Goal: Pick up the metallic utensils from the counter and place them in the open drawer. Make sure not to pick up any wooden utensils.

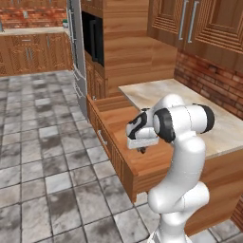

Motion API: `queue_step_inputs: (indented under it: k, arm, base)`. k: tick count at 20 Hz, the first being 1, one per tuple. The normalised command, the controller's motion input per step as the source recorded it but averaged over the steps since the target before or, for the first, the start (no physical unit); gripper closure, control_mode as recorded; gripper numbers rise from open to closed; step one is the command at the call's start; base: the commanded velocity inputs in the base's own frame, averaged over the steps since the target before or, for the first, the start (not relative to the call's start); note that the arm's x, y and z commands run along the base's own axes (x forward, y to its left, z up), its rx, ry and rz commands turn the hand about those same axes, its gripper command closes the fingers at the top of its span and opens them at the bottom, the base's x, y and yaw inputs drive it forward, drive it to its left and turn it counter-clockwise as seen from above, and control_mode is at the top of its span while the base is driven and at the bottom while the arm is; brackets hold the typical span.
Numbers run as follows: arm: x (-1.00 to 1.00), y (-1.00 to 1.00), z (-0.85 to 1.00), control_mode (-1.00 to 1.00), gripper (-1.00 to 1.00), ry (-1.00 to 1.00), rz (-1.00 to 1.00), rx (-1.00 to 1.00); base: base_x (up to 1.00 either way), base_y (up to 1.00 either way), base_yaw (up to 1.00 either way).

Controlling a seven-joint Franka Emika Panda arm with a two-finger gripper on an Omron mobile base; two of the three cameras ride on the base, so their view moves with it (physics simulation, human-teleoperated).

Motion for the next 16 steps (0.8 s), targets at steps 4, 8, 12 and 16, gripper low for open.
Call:
queue_step_inputs:
  k: [4,8,12,16]
  arm:
    - [0.17,-0.54,-0.51,-1.0,1.0,0.05,-0.14,-0.02]
    - [0.19,-0.4,-0.35,-1.0,1.0,0.03,-0.06,-0.01]
    - [0.26,-0.05,-0.45,-1.0,1.0,0.06,0.0,-0.02]
    - [0.39,0.0,-0.61,-1.0,1.0,0.02,0.0,-0.04]
  base:
    - [0.0,0.0,0.0]
    - [0.0,0.0,0.0]
    - [0.0,0.0,0.0]
    - [0.0,0.0,0.0]
